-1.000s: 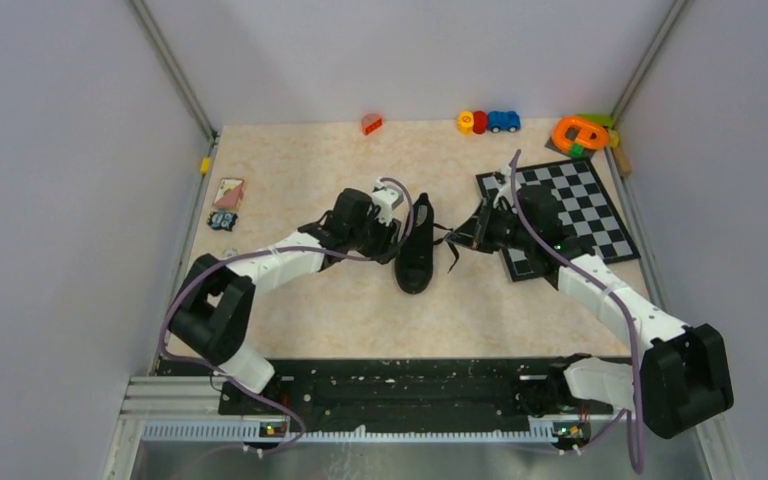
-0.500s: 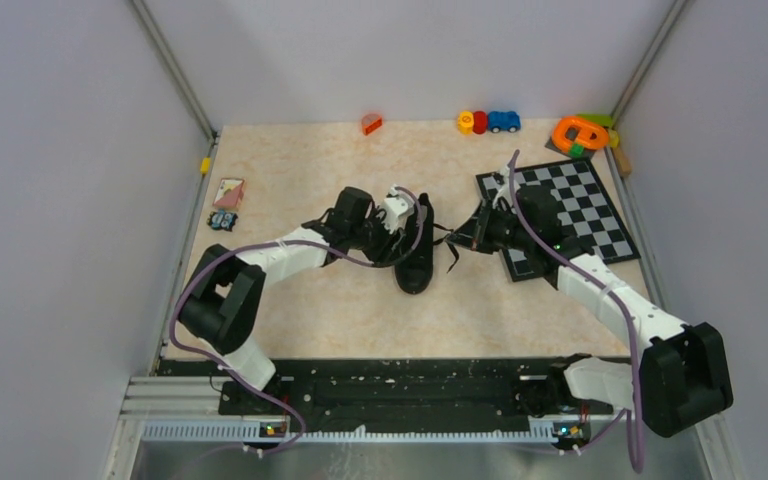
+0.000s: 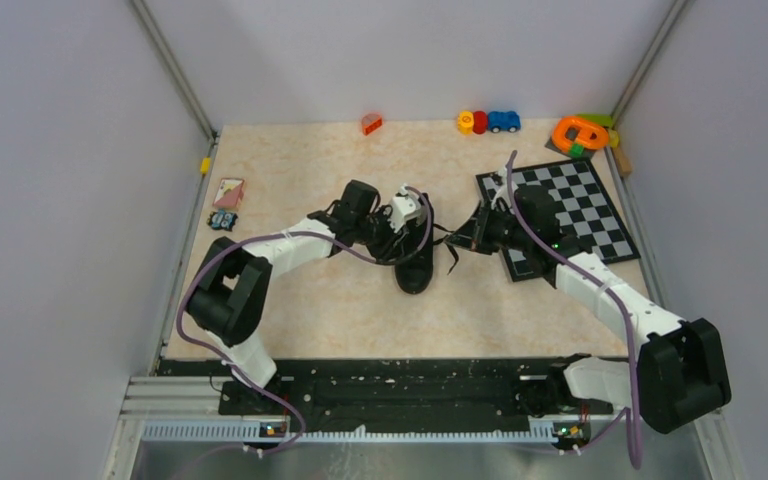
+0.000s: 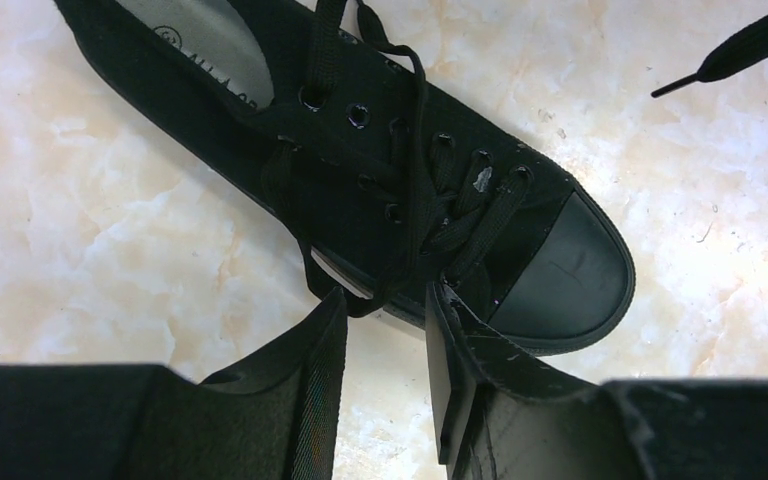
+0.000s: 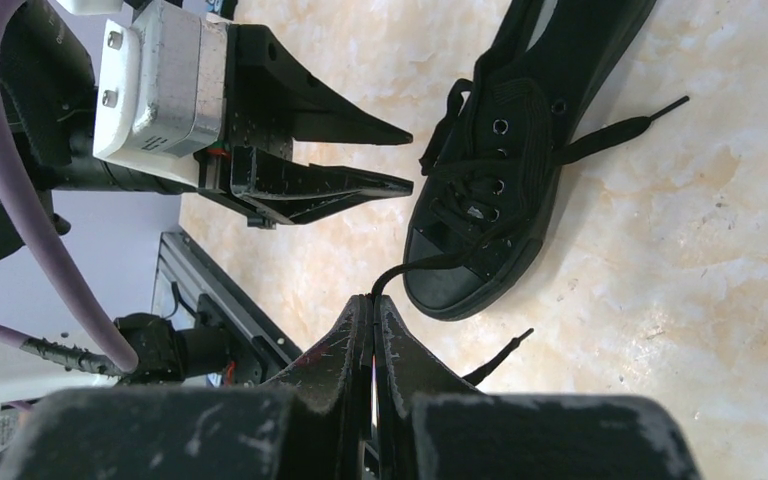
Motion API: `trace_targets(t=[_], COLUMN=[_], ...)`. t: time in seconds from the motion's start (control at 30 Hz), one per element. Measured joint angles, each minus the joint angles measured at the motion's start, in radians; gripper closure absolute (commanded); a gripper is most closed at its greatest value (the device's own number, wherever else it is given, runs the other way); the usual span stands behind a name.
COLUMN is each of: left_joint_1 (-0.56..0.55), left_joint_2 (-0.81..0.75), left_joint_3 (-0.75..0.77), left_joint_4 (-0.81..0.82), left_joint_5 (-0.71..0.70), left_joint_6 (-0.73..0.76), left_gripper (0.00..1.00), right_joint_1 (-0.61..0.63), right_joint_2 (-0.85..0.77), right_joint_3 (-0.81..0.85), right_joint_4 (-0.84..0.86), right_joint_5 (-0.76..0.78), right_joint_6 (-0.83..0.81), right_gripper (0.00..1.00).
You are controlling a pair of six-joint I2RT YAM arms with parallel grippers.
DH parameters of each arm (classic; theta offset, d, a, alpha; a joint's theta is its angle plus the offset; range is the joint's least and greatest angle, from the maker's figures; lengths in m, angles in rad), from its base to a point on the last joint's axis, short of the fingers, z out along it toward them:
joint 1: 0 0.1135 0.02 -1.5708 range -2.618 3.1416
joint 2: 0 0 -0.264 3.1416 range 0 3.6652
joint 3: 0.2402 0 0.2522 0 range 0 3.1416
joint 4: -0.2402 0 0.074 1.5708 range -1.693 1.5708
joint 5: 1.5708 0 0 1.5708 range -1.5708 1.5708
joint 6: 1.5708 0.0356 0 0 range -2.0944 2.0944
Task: Tie the shoes
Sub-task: Tie the shoelace on the shoe.
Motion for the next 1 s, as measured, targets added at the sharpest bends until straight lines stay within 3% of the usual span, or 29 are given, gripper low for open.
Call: trace_targets(t=[0.4, 0.6, 1.0], left_joint_1=[-0.018, -0.025, -0.027], left_joint_2=[0.061, 0.066, -0.019], left_joint_3=[0.023, 0.038, 0.042], left_joint_4=[-0.012, -0.028, -0.032], left_joint_5=[0.005, -0.012, -0.015], left_joint_6=[0.008, 0.003, -0.066], left_gripper=[0.72, 0.99, 1.0], right_joint_1=[0.0, 0.0, 0.016], right_joint_2=[0.011, 0.012, 0.064], right_joint_3=[0.0, 0.0, 0.0], right_joint_4=[0.004, 0.004, 0.047], right_joint_5=[-0.009, -0.013, -0.04], right_joint_6=[0.001, 0.0, -0.007], right_gripper=[1.0, 1.0, 1.0])
